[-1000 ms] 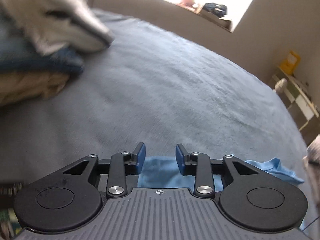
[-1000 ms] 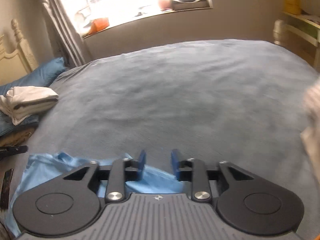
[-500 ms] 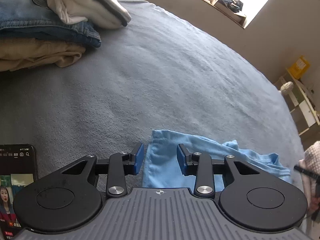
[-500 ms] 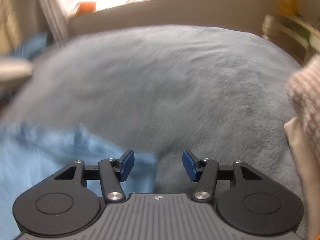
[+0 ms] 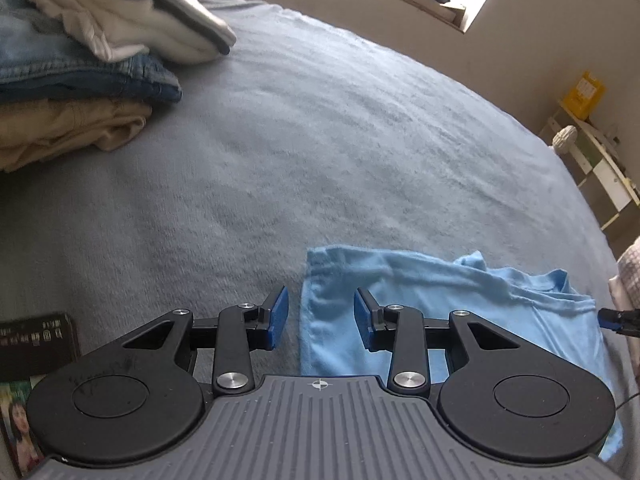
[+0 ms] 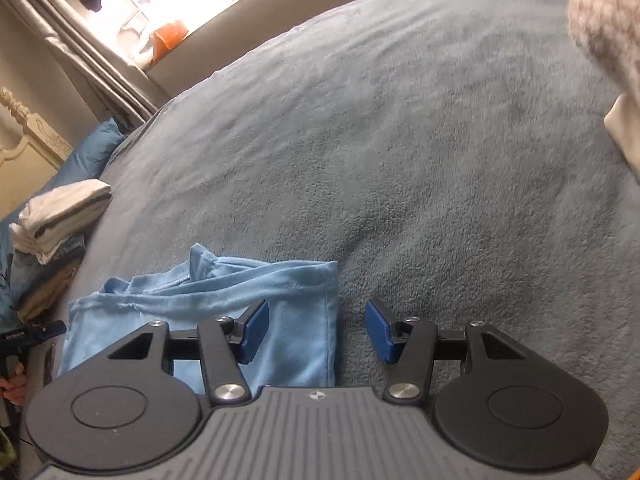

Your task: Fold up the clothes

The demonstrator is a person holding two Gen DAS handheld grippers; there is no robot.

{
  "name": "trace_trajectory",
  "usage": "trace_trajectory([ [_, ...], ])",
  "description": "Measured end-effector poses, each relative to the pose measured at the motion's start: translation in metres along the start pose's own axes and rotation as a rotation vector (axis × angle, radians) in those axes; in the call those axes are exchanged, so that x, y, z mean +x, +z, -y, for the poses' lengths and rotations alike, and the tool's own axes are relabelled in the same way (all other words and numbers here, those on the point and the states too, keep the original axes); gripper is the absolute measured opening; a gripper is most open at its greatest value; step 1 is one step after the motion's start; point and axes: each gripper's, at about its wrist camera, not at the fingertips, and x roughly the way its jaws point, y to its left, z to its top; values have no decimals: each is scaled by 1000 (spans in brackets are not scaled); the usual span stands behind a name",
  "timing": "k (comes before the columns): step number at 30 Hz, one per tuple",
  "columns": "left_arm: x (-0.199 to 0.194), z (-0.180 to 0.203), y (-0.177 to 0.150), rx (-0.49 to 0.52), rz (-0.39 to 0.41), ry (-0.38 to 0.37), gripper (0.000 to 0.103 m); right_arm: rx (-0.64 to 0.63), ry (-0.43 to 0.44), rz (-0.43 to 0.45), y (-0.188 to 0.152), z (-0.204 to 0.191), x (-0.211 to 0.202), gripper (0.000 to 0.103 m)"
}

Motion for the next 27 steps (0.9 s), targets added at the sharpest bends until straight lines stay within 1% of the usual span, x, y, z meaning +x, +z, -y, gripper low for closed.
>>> trace_trajectory([
  [2,5,-1,3,19,-7,-10,36,40,21,6,3,7,2,52],
  [4,11,0,4,11,-13,-26,35,72,39,10,4,12,5,49],
  [6,16,1,5,3,-19,-42,35,85,48,8,4,14,7,43],
  [8,19,4,5,9,-15,-52,34,92,53,7,4,14,8,26],
  [9,19,6,5,23,-7,-47,30,86,49,10,3,13,9,22],
  [10,19,8,4,37,1,-42,21,80,45,13,3,11,9,15],
  [11,18,10,3,47,9,-45,17,73,41,17,3,10,9,5],
  [12,18,12,2,58,17,-47,11,58,39,29,3,7,7,4],
  [13,16,12,2,60,22,-52,8,43,37,42,2,4,5,4],
  [16,12,13,1,62,41,-59,4,-3,33,80,1,-6,-2,3],
  [23,-7,15,4,63,123,-37,2,-38,20,191,8,-20,-29,3],
  [27,-15,19,8,66,164,-29,2,-54,28,232,14,-28,-39,3],
])
